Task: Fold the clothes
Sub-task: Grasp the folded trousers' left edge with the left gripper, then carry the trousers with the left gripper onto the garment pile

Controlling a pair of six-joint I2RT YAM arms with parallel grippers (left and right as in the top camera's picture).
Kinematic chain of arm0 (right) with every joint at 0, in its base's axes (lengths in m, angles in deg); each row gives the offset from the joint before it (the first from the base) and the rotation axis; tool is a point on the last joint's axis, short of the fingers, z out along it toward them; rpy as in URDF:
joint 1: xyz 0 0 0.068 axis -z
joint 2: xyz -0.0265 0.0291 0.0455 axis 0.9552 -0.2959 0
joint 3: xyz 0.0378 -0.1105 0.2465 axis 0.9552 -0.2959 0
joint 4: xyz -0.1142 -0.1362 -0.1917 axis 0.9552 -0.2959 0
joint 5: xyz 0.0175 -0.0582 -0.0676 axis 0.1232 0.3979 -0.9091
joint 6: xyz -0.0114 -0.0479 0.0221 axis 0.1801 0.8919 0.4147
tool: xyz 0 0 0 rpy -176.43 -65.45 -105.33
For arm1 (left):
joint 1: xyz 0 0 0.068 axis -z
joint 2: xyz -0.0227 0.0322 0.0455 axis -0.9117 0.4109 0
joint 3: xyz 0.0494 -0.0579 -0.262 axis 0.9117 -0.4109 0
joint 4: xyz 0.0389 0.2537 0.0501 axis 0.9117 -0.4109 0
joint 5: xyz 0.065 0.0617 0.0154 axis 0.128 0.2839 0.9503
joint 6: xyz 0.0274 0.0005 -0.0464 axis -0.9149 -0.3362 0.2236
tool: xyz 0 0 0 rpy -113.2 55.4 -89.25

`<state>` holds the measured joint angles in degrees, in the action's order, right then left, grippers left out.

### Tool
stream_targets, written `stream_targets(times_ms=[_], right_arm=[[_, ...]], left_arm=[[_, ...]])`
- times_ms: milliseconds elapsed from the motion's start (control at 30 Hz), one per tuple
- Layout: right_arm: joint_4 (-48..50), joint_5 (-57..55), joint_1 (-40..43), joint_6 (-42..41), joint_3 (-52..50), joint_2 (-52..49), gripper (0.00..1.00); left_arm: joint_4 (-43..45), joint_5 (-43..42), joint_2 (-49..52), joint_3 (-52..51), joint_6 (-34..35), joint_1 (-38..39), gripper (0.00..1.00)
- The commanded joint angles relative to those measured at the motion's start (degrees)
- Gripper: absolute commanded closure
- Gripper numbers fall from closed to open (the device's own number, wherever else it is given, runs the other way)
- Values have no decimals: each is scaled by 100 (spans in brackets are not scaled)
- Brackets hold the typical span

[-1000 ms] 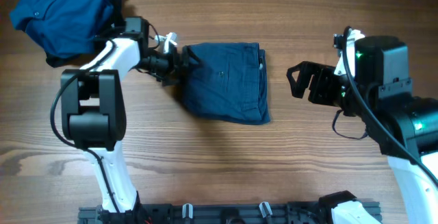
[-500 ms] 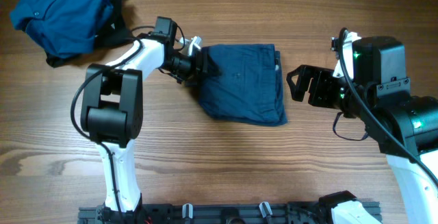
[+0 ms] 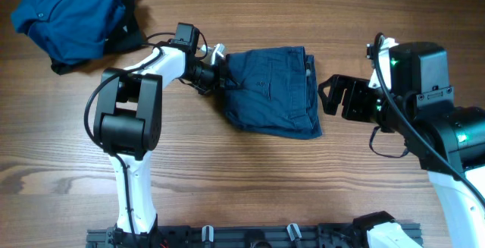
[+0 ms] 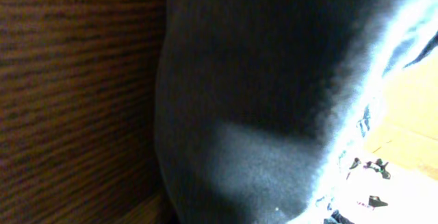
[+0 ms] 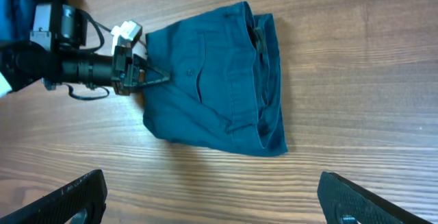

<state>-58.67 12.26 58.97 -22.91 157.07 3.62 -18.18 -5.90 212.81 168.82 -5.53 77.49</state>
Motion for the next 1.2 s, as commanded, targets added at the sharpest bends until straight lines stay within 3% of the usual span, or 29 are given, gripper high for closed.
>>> stream_targets(times_ms=[0, 267, 467, 867, 1167], right_arm=[[-72, -151, 2, 120, 66, 0, 1], [-197, -153, 2, 120, 66, 0, 0], [-262, -153, 2, 118, 68, 0, 1], [-413, -151, 2, 111, 66, 0, 0], [-472, -151, 2, 111, 68, 0, 1]], left_arm=[[57, 608, -2, 358, -179, -31, 96], [-404, 1491, -470, 1558, -186, -415, 96], [-739, 1661, -608, 2533, -483, -817, 96], [-693, 2046, -660, 3989, -634, -1604, 96], [-610, 2417, -660, 4918, -605, -2636, 96]])
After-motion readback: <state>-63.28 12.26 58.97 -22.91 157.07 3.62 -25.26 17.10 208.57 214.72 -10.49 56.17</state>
